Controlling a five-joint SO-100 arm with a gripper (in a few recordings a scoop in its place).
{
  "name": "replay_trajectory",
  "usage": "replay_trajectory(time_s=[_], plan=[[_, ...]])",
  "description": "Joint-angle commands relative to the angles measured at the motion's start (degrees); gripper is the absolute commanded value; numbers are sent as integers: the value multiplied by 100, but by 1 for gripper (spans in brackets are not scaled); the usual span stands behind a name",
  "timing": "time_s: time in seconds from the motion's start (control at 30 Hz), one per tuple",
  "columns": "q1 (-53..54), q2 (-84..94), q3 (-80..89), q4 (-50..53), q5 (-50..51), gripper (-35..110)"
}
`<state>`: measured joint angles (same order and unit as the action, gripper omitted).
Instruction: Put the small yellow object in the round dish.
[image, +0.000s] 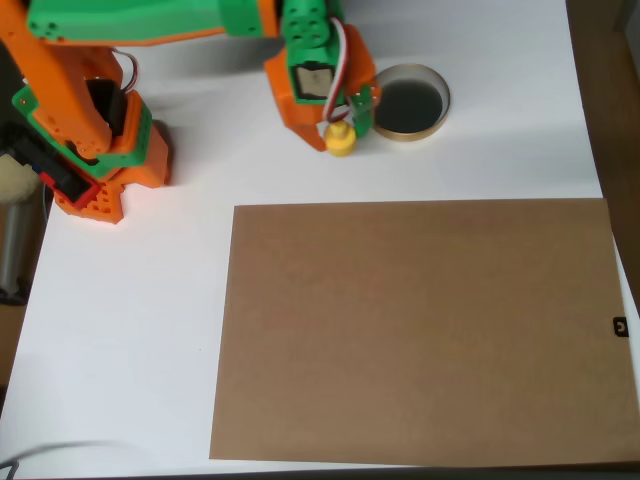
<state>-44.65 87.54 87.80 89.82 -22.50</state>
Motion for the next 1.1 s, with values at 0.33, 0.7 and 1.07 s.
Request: replay_trajectory(time_s=[0.33, 0.7, 1.07], plan=[[-993, -932, -1213, -70, 202, -1], [-1538, -2215, -3094, 352, 387, -1], [-1512, -3146, -4104, 360, 492, -1]])
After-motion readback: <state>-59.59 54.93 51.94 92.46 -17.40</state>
